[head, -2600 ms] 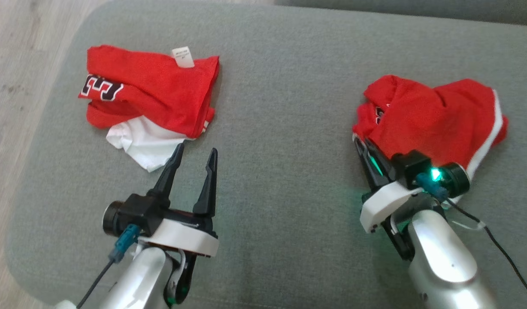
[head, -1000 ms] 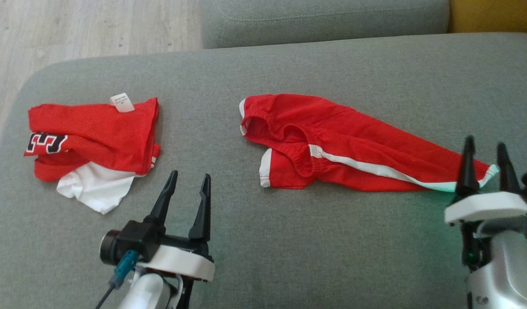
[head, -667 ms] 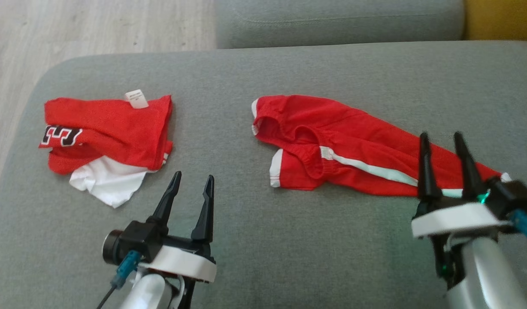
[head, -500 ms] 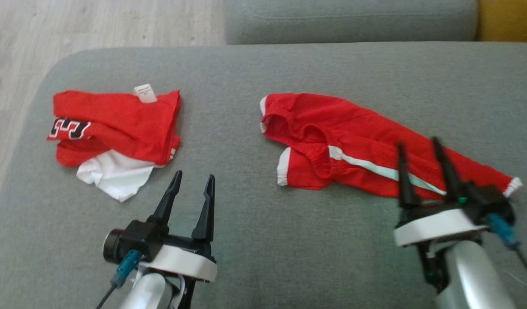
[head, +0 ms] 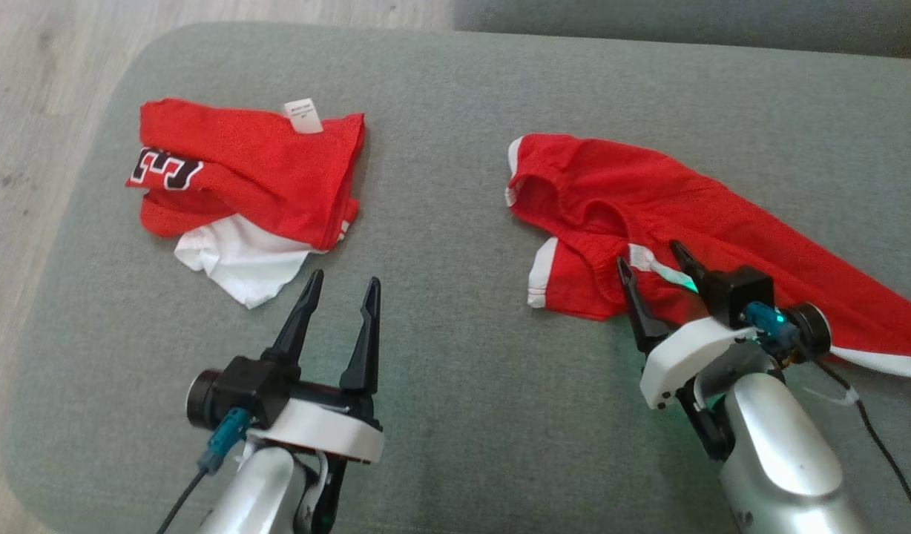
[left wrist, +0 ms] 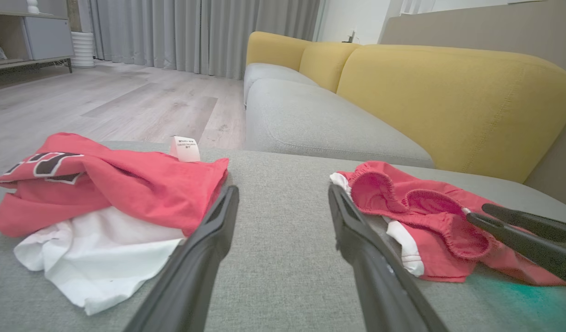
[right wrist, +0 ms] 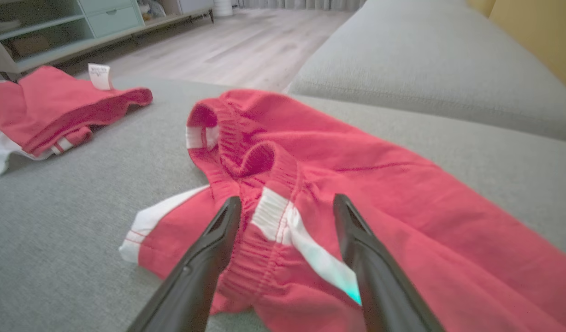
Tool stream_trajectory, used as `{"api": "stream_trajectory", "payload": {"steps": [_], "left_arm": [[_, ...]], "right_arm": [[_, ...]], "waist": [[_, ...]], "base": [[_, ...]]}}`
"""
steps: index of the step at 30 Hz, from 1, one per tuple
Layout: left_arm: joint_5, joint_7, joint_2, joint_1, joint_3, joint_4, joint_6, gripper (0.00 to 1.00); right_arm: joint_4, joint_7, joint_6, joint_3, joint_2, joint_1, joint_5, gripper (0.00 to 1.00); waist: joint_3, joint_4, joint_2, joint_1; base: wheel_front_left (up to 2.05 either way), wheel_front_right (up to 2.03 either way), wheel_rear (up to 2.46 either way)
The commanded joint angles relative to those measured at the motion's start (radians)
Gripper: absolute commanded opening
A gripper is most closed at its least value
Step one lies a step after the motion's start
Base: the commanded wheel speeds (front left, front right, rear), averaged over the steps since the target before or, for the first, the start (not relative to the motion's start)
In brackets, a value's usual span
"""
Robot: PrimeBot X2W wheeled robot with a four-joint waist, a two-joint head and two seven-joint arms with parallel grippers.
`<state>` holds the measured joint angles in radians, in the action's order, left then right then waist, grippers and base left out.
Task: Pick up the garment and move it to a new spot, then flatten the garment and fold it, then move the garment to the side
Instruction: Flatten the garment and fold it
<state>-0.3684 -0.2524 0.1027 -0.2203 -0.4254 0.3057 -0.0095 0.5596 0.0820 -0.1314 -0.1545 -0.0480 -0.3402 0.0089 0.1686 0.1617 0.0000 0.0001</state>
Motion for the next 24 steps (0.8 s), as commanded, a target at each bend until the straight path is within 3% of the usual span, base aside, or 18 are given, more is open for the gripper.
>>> {"api": "stream_trajectory", "payload": {"steps": [1,5,6,7,15,24], "left_arm": [[0.007,-0.009,-0.001,-0.047,0.026,-0.028,-0.002,1.00],[0.010,-0.009,-0.006,-0.048,0.030,-0.024,-0.007,1.00],[0.011,-0.009,-0.006,-0.048,0.032,-0.023,-0.007,1.00],[0.012,-0.009,-0.007,-0.047,0.035,-0.021,-0.008,1.00],[0.018,-0.009,-0.004,-0.031,0.060,-0.010,-0.008,1.00],[0.018,-0.009,0.000,-0.012,0.071,0.000,-0.005,1.00]], "right_arm": [[-0.011,-0.004,0.001,-0.016,-0.002,-0.038,0.001,1.00],[0.060,-0.006,0.001,0.011,-0.002,-0.074,0.006,0.98],[0.074,-0.003,0.001,0.007,-0.002,-0.081,0.015,0.42],[0.083,0.003,0.001,-0.001,-0.002,-0.086,0.025,0.00],[0.077,0.050,0.001,-0.094,-0.002,-0.074,0.115,0.00],[-0.066,0.006,0.001,-0.226,-0.002,0.024,0.209,0.00]], "waist": [[0.009,0.011,0.0000,-0.0001],[0.014,0.020,0.0000,-0.0001],[0.013,0.020,0.0000,-0.0001],[0.012,0.019,0.0000,-0.0001],[-0.021,-0.023,0.0000,-0.0001],[-0.076,-0.080,0.0000,-0.0001]], "base": [[0.00,0.00,0.00],[0.00,0.00,0.00],[0.00,0.00,0.00],[0.00,0.00,0.00],[0.00,0.00,0.00],[0.00,0.00,0.00]]}}
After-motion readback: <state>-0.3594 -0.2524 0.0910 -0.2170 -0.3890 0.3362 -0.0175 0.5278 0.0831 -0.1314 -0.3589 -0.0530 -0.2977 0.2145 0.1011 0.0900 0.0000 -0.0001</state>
